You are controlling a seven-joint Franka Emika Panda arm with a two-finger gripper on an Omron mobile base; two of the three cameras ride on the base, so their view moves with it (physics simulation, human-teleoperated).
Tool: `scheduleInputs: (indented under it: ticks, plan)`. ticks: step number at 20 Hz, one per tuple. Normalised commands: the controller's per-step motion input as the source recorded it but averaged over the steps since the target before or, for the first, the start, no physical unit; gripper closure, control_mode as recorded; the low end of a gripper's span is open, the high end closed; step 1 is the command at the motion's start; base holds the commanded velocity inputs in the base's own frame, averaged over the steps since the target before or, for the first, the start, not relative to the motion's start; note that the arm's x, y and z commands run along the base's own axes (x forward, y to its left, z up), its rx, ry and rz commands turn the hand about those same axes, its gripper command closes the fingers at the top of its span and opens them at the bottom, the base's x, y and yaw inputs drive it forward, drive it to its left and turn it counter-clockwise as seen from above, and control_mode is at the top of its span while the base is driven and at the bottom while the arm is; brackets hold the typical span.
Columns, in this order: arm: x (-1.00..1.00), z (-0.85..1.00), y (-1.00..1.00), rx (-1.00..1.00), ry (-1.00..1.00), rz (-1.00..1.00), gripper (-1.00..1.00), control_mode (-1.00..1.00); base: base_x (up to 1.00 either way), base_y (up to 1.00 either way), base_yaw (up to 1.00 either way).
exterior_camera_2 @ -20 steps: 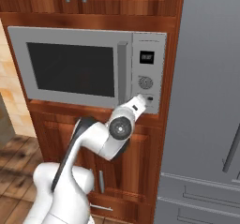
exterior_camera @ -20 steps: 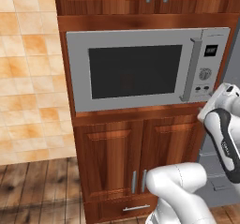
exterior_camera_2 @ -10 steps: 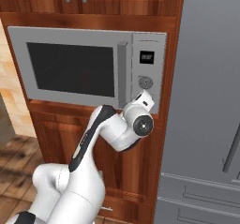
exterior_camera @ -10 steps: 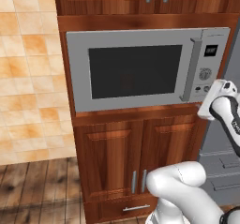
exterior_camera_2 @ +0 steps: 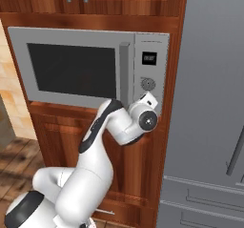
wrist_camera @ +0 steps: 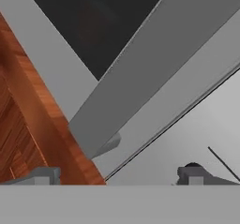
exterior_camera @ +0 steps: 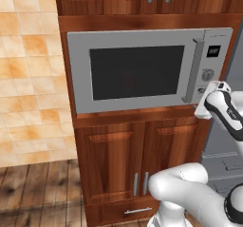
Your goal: Place the microwavable item in the microwave. Then, close the microwave door and press the start button.
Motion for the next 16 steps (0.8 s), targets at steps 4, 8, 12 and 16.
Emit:
scheduleInputs:
  ticks: [4, 8, 12, 16]
  plan:
    - [0.27, -0.21, 0.00, 0.00, 0.03, 0.00, -1.00, -1.00, 0.00, 0.00, 0.00]
    - [0.04, -0.10, 0.00, 0.00, 0.00, 0.00, -1.00, -1.00, 0.00, 0.00, 0.00]
    - [0.02, -0.09, 0.00, 0.00, 0.00, 0.00, -1.00, -1.00, 0.00, 0.00, 0.00]
    - [0.09, -0.12, 0.00, 0.00, 0.00, 0.00, -1.00, -1.00, 0.00, 0.00, 0.00]
